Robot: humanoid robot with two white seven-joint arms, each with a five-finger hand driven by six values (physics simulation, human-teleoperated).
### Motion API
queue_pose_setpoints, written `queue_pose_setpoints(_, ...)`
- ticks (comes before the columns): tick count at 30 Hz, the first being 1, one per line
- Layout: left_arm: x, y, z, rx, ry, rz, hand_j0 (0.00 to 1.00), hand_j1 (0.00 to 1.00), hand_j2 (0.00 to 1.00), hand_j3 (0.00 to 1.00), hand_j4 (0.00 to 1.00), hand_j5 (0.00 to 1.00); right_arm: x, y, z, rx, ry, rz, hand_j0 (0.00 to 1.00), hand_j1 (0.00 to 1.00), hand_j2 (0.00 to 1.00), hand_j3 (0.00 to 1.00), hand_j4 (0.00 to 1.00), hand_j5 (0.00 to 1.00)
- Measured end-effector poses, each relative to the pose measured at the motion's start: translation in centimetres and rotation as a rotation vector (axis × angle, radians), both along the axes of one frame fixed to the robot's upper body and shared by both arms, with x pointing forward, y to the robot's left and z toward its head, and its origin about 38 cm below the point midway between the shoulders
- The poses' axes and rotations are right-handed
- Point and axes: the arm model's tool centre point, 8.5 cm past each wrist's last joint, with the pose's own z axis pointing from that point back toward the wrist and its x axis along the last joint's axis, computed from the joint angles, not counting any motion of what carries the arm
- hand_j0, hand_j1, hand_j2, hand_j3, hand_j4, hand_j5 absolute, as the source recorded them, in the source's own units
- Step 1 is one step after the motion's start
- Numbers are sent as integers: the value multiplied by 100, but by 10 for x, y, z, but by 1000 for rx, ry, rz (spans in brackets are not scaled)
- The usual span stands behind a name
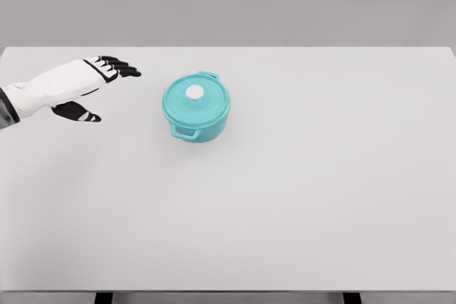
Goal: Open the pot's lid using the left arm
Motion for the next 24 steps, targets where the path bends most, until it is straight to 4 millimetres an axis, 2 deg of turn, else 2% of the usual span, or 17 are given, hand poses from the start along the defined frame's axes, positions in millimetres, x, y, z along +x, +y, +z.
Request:
queue_pose_setpoints(5,0,-2,-1,6,4,-4,100,100,100,100,100,100,-3,-2,0,-7,8,-1,100,100,100,100,100,100)
queue_pose_setpoints(10,6,-6,2,84,-11,-12,100,100,100,100,100,100,-4,-3,0,-9,11,-1,100,100,100,100,100,100)
queue_pose_setpoints(11,10,-9,9,105,-31,-15,100,100,100,100,100,100,-4,-3,0,-9,11,-1,100,100,100,100,100,100)
queue_pose_setpoints(14,36,-35,62,188,-135,-71,100,100,100,100,100,100,-5,-3,0,-9,11,-2,100,100,100,100,100,100)
queue_pose_setpoints(15,44,-43,61,226,-122,-90,100,100,100,100,100,100,-5,-3,0,-9,11,-2,100,100,100,100,100,100)
queue_pose_setpoints(17,52,-57,44,317,-64,-135,100,100,100,100,100,100,-5,-3,0,-10,11,-1,100,100,100,100,100,100)
queue_pose_setpoints(18,58,-63,58,359,-85,-150,100,100,100,100,100,100,-5,-3,0,-10,11,-1,100,100,100,100,100,100)
queue_pose_setpoints(20,63,-69,58,413,-77,-170,100,100,100,100,100,100,-5,-3,0,-10,11,-1,100,100,100,100,100,100)
queue_pose_setpoints(21,68,-76,76,430,-111,-178,100,100,100,100,100,100,-5,-3,0,-10,11,-1,100,100,100,100,100,100)
queue_pose_setpoints(24,70,-95,67,448,-98,-221,100,100,100,100,100,100,-5,-3,0,-10,11,-1,100,100,100,100,100,100)
